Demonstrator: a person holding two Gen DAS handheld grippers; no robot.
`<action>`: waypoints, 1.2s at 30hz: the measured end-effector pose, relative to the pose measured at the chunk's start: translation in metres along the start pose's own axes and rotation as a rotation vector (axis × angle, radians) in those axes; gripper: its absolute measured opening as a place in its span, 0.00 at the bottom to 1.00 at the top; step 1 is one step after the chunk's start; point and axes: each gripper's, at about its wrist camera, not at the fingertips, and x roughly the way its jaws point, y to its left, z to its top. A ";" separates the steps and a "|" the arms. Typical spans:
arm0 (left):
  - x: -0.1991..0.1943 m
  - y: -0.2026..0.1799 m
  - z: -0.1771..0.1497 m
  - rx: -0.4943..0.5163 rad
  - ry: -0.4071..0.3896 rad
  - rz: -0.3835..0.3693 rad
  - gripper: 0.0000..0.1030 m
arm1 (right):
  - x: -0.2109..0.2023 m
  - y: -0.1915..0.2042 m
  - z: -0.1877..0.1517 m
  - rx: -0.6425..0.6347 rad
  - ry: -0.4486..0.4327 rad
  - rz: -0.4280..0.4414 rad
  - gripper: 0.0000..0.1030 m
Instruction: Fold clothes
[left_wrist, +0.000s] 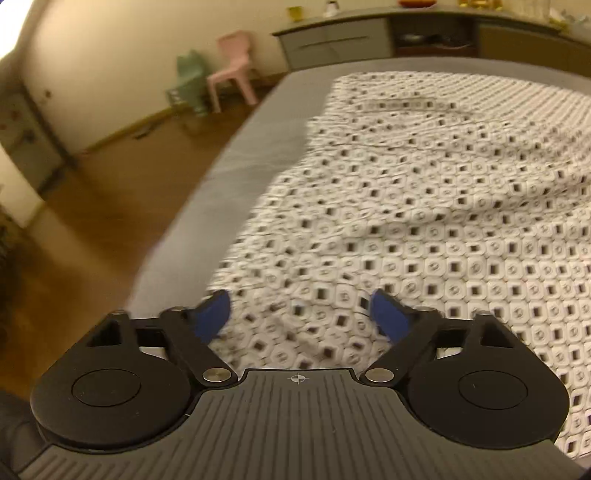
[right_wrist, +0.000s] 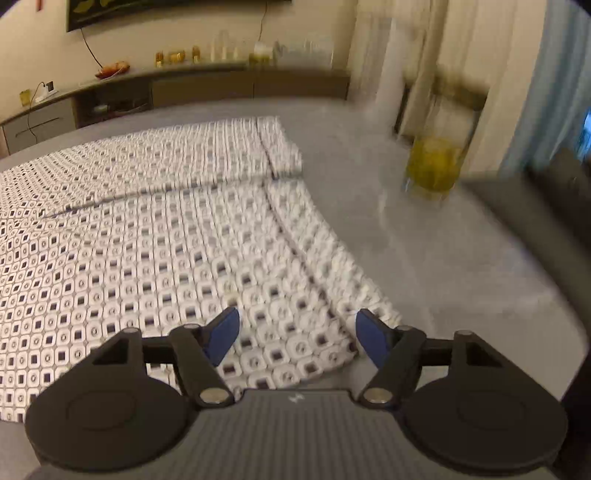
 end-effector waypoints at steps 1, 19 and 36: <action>-0.013 -0.006 -0.002 0.004 -0.024 -0.035 0.62 | -0.010 0.009 0.001 -0.031 -0.046 0.019 0.69; -0.025 0.037 -0.033 -0.186 0.041 -0.034 0.76 | -0.001 -0.010 -0.024 -0.062 0.147 0.132 0.93; -0.045 -0.016 0.059 -0.328 -0.055 -0.435 0.74 | -0.017 0.079 0.131 -0.103 -0.054 0.275 0.87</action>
